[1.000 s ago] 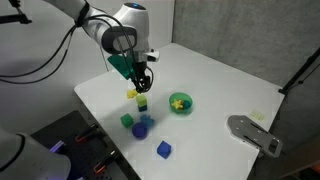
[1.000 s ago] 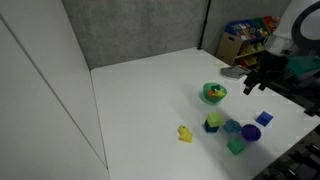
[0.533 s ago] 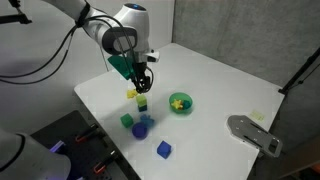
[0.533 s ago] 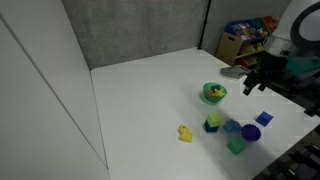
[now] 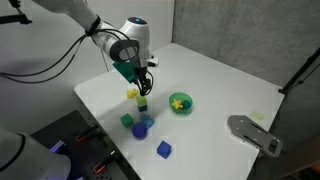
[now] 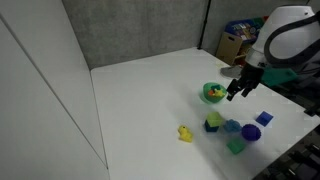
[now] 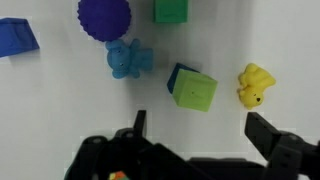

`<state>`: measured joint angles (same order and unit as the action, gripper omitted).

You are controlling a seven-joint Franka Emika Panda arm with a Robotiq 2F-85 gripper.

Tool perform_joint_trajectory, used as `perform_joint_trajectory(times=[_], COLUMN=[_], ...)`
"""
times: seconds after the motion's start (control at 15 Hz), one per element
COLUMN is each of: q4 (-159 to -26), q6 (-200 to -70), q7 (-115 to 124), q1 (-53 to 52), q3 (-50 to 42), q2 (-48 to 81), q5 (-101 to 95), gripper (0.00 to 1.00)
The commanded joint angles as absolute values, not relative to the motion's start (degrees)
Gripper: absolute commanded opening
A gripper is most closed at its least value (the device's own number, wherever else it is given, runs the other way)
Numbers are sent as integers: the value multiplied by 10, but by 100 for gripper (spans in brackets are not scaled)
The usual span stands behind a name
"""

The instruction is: Put the yellow block in the bowl

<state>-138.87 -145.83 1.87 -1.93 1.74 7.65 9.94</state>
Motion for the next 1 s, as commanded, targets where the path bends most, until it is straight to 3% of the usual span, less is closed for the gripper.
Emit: perform_joint_trajectory(times=[0.0,0.93], q4=[-1334,-1229], q6=[-1474,-1459], q7=[31,206], q1=[-23,-117], q3=[34,-19], q2=[147,315], q5=[134,26], gripper=[100,100])
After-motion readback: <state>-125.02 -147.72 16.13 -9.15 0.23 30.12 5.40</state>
